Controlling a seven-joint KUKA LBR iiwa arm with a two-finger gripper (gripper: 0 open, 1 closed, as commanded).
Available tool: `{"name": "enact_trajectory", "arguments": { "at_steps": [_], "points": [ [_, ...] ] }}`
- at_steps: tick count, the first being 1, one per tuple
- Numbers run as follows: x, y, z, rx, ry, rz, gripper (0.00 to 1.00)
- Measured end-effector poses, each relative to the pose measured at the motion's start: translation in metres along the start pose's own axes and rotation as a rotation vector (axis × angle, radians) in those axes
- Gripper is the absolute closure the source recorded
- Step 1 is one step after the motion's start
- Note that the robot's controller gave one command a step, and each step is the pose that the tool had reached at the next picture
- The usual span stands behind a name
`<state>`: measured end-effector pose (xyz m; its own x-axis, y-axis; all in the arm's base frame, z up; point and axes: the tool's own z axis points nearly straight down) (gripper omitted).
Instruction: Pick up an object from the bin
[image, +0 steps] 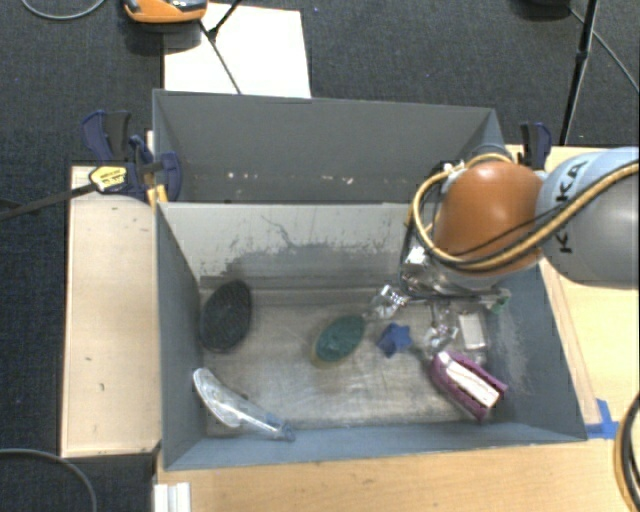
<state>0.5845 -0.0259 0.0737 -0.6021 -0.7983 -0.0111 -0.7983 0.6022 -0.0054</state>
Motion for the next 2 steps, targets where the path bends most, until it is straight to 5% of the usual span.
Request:
{"name": "enact_trajectory", "arguments": {
  "at_steps": [1,2],
  "points": [
    [-0.0126,0.0076,-0.0005,0.006,0.002,-0.147,0.00],
    [-0.0158,0.0078,-0.0026,0.006,-0.003,-0.142,1.00]
  ]
}}
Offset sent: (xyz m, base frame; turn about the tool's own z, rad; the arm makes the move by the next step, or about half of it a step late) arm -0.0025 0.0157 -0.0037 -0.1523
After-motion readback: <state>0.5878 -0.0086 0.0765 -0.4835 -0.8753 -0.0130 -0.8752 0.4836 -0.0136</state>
